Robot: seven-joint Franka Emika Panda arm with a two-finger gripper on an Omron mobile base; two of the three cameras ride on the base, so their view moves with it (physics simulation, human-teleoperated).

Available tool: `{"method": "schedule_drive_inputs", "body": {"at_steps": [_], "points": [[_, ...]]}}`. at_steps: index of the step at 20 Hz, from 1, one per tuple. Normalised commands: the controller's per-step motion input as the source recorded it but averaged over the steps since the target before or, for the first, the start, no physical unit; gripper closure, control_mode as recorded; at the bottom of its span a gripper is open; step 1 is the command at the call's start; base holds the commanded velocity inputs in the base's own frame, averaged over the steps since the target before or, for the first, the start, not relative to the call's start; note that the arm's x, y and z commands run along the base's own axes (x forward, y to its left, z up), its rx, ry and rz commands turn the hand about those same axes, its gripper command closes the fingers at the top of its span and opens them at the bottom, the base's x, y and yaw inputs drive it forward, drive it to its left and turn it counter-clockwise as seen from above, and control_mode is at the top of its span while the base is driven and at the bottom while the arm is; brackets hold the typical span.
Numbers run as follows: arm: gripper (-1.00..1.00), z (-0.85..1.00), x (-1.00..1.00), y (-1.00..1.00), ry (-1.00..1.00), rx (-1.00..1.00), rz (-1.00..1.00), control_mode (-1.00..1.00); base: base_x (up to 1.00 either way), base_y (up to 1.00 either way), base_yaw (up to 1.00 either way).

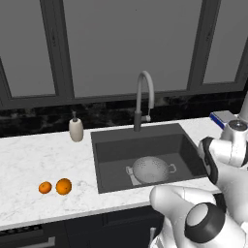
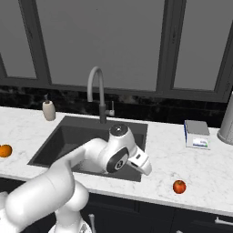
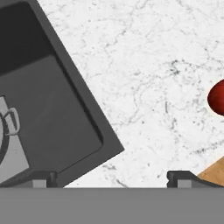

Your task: Put the colander in the sink, put the apple, orange, tangerine in the colander, and turn on the sink faucet and pour water over the colander.

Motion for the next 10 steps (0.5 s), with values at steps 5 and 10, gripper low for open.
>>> {"method": "schedule_drive_inputs", "body": {"at_steps": [5,10], "points": [[-1.00,0.14,-0.08,-0.61,0.02,0.00,0.00,-1.00,0.00,0.00,0.00],[-1.00,0.01,-0.27,-0.70,0.05,0.00,0.00,-1.00,0.00,0.00,0.00]]}}
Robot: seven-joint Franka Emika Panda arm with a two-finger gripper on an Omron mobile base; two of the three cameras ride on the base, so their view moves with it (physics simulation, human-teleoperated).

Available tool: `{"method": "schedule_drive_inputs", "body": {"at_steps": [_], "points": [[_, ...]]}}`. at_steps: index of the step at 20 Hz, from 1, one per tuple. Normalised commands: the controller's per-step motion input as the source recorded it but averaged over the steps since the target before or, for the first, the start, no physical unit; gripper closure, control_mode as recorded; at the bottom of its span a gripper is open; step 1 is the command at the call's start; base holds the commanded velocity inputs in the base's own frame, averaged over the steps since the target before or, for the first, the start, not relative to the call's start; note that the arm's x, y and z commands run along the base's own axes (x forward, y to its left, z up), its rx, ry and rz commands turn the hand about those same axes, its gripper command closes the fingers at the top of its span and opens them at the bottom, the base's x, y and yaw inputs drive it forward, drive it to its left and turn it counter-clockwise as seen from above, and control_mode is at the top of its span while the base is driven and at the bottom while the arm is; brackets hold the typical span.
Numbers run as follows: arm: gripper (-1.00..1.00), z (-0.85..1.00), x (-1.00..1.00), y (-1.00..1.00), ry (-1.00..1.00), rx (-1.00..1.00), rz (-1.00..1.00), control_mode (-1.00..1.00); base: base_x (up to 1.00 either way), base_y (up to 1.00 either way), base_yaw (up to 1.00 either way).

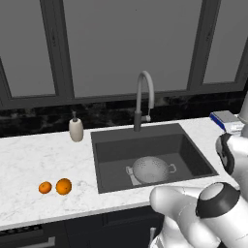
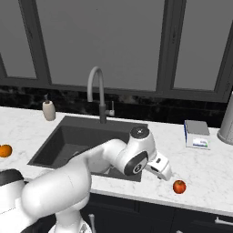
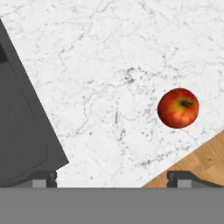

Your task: Put the colander in the sink, put the apple, orange, tangerine in the colander, and turn on the sink faucet and pour water over the colander.

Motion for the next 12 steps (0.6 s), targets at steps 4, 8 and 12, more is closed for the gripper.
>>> {"method": "schedule_drive_inputs", "body": {"at_steps": [4,8,12], "points": [[-1.00,0.00,-0.35,-0.72,0.02,0.00,0.00,-1.00,0.00,0.00,0.00],[-1.00,0.00,-0.27,-0.45,0.02,0.00,0.00,-1.00,0.00,0.00,0.00],[-1.00,0.06,-0.23,-0.49,0.06,0.00,0.00,-1.00,0.00,0.00,0.00]]}}
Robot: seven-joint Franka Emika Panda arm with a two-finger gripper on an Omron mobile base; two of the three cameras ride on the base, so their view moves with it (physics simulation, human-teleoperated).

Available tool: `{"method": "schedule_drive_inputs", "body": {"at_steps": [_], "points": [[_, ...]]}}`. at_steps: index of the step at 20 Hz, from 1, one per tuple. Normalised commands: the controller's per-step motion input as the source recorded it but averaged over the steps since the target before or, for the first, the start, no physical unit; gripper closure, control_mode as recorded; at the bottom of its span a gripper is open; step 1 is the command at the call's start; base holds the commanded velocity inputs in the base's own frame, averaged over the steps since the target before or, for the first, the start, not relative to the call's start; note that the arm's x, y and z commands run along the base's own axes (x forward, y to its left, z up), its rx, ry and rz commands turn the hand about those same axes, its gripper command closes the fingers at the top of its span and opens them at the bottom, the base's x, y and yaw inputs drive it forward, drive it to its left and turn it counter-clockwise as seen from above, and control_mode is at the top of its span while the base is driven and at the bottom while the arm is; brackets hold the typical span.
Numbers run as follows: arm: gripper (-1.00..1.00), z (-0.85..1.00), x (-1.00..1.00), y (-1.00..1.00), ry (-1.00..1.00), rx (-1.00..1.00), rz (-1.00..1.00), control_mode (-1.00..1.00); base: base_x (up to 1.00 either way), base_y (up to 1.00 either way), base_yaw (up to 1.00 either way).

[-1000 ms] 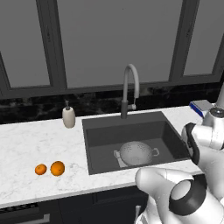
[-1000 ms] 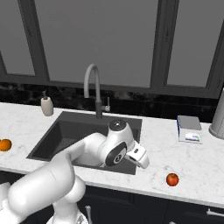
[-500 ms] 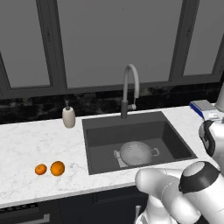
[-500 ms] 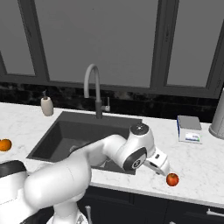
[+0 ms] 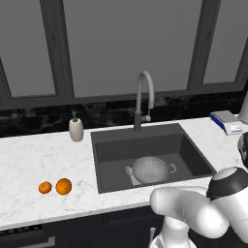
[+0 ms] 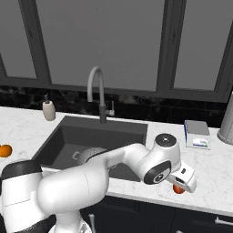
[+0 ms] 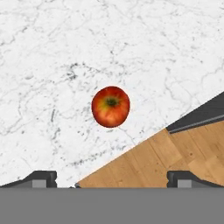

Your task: Put the colander in the sink, put the apple, orange, tangerine in the colander, and turn on the sink faucet and pour water over the colander.

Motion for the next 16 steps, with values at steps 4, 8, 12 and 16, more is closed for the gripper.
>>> {"method": "schedule_drive_inputs", "body": {"at_steps": [4,8,12,16], "points": [[-1.00,0.00,-0.11,-0.17,0.03,0.00,0.00,-1.00,0.00,0.00,0.00],[-1.00,0.00,0.00,0.00,0.00,0.00,0.00,-1.00,0.00,0.00,0.00],[-1.00,-0.03,0.16,0.09,0.00,0.00,0.00,-1.00,0.00,0.00,0.00],[-1.00,-0.06,0.24,0.15,0.00,0.00,0.00,-1.00,0.00,0.00,0.00]]}}
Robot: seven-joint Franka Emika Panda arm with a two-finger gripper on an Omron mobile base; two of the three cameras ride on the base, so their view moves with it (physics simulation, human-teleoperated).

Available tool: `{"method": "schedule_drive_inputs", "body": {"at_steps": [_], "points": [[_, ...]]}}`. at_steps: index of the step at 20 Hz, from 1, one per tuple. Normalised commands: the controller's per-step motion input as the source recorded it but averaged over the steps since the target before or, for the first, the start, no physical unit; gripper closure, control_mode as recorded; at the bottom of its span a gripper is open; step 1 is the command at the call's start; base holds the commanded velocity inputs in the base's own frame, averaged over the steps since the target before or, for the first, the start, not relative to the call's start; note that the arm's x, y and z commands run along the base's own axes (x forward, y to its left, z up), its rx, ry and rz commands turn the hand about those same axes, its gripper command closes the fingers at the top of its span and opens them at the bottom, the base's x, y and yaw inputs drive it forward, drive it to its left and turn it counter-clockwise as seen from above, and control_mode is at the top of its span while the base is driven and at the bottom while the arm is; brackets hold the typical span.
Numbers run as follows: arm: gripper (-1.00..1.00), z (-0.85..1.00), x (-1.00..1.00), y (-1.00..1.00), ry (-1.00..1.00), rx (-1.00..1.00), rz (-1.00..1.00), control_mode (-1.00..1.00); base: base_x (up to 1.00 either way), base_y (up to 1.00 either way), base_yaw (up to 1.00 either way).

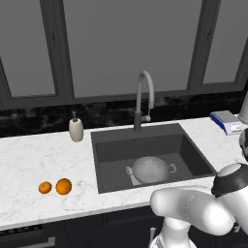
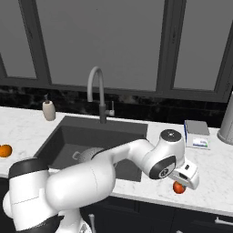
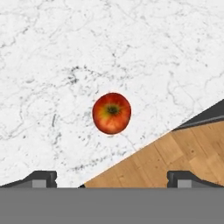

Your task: Put the colander in the sink, put the apple, orange, tangerine in the colander, and turn on the sink faucet and pour water over the colander.

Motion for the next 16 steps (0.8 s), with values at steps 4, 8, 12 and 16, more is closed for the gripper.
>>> {"method": "schedule_drive_inputs", "body": {"at_steps": [4,8,12,16], "points": [[-1.00,-0.14,0.24,-0.02,0.00,0.00,0.02,-1.00,0.00,0.00,0.00],[-1.00,-0.07,0.02,-0.19,0.00,0.00,0.00,-1.00,0.00,0.00,0.00],[-1.00,-0.21,0.00,-0.07,0.00,0.00,0.02,-1.00,0.00,0.00,0.00],[-1.00,-0.32,0.00,-0.01,0.00,0.00,0.04,-1.00,0.00,0.00,0.00]]}}
